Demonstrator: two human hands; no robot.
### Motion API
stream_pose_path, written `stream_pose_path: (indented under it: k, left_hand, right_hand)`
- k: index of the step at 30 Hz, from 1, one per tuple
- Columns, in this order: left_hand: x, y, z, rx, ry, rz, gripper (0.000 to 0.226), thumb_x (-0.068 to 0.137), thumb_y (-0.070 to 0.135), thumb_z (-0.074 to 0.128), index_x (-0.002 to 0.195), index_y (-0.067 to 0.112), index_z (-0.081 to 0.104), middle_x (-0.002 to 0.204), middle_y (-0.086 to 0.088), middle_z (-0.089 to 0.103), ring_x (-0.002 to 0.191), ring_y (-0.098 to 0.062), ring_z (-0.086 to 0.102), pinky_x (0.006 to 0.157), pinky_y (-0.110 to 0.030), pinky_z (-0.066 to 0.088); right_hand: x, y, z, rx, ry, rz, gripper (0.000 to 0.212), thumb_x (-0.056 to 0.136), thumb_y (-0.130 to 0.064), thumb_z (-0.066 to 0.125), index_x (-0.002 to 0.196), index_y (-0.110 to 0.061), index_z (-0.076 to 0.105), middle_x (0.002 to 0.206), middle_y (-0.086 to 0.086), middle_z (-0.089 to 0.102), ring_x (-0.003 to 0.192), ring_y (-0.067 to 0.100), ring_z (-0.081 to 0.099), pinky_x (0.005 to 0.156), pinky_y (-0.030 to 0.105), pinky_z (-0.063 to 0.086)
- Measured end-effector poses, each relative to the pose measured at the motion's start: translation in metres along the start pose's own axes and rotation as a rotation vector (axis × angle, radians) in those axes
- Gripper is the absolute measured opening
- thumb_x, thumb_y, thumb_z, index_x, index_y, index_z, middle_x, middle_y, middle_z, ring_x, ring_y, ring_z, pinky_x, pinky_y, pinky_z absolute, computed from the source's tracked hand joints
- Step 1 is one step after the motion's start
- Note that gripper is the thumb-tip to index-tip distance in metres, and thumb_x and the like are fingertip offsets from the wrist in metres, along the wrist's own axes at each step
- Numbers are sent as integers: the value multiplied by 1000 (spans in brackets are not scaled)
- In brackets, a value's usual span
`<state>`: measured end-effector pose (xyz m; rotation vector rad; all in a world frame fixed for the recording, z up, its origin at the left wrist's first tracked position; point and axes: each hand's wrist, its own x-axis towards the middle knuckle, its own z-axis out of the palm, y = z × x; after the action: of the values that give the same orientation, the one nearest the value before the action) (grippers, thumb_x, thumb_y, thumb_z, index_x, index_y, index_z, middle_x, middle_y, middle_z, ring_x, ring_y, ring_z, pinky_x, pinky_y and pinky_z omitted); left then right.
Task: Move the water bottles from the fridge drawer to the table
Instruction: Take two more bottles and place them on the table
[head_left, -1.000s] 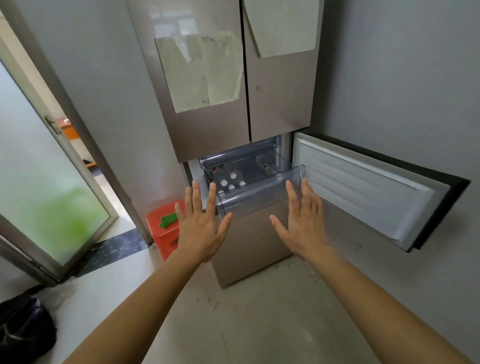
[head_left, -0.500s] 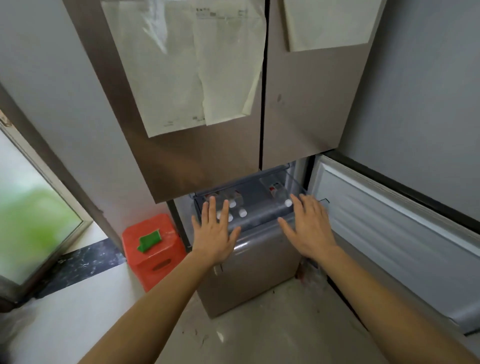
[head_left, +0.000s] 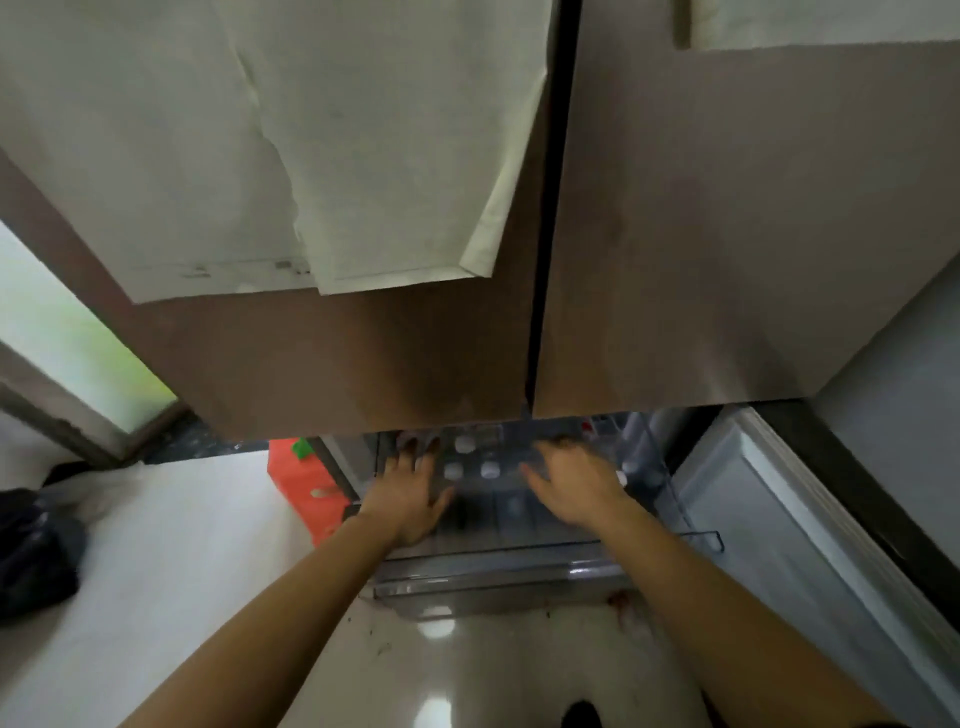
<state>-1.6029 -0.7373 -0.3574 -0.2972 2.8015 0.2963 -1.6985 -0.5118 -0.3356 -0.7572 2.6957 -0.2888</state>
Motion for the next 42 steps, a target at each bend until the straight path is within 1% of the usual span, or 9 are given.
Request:
stream_pose_path:
  k: [8, 13, 18, 22, 28, 31, 34, 36, 42]
  left_hand:
    - [1, 12, 8, -387, 6, -234, 75, 98, 32, 52, 157, 13, 9, 159, -18, 17, 143, -37, 25, 115, -40, 25]
    - [10, -5, 13, -661, -1, -322, 70, 94, 25, 56, 154, 16, 21, 154, -14, 34, 128, -35, 49, 108, -43, 40]
    - [22, -12, 19, -783, 5, -328, 61, 99, 18, 49, 153, 12, 21, 156, -14, 32, 139, -34, 38, 112, -40, 34]
    - [36, -18, 25, -936, -7, -303, 52, 99, 16, 48, 148, 15, 30, 150, -13, 41, 134, -32, 43, 113, -48, 35]
    - [57, -17, 32, -1073, -32, -301, 43, 97, 31, 53, 138, 24, 42, 130, -5, 56, 112, -25, 57, 102, -50, 46]
    - [71, -13, 36, -1235, 11, -328, 33, 97, 26, 55, 128, 19, 48, 131, -6, 57, 114, -29, 58, 100, -55, 48]
    - [77, -2, 34, -1346, 61, -489, 12, 99, 20, 53, 110, 13, 55, 117, -20, 63, 93, -32, 61, 82, -50, 58]
    - [74, 2, 35, -1293, 73, -555, 22, 98, 26, 55, 112, 10, 58, 113, -22, 64, 89, -31, 61, 69, -41, 57]
    - [33, 6, 24, -895, 204, -533, 74, 96, 45, 54, 150, 6, 21, 128, -24, 60, 115, -43, 58, 93, -44, 47]
  right_hand:
    - [66, 3, 16, 286, -271, -70, 42, 102, -40, 50, 137, -17, 52, 135, 9, 57, 115, 28, 56, 82, 27, 37]
    - [99, -13, 52, 470, -282, 10, 48, 96, -24, 58, 142, -20, 47, 142, 13, 54, 117, 34, 56, 97, 40, 48]
    - [106, -45, 59, 1242, -289, 349, 14, 103, -16, 48, 111, -18, 60, 109, 6, 65, 92, 21, 63, 71, 38, 55]
    - [113, -54, 67, 1577, -250, 393, 21, 102, -18, 51, 122, -14, 55, 110, 11, 63, 103, 30, 59, 89, 47, 54]
    - [92, -41, 68, 1688, -198, 437, 19, 94, 4, 46, 98, -8, 59, 99, 14, 63, 96, 28, 62, 103, 48, 46]
    - [71, -30, 64, 1624, -158, 605, 18, 97, -10, 41, 84, -13, 54, 80, 8, 56, 73, 19, 55, 77, 34, 47]
    - [52, -21, 61, 1525, -140, 649, 14, 97, -22, 44, 92, -14, 54, 72, 6, 50, 55, 13, 44, 54, 26, 32]
    - [41, -17, 60, 1522, -159, 622, 23, 98, -31, 47, 103, -11, 57, 71, 4, 50, 49, 9, 40, 49, 24, 25]
    - [18, -23, 36, 1297, -79, 531, 57, 92, -53, 62, 117, -1, 64, 60, -2, 44, 46, 8, 38, 41, 21, 27]
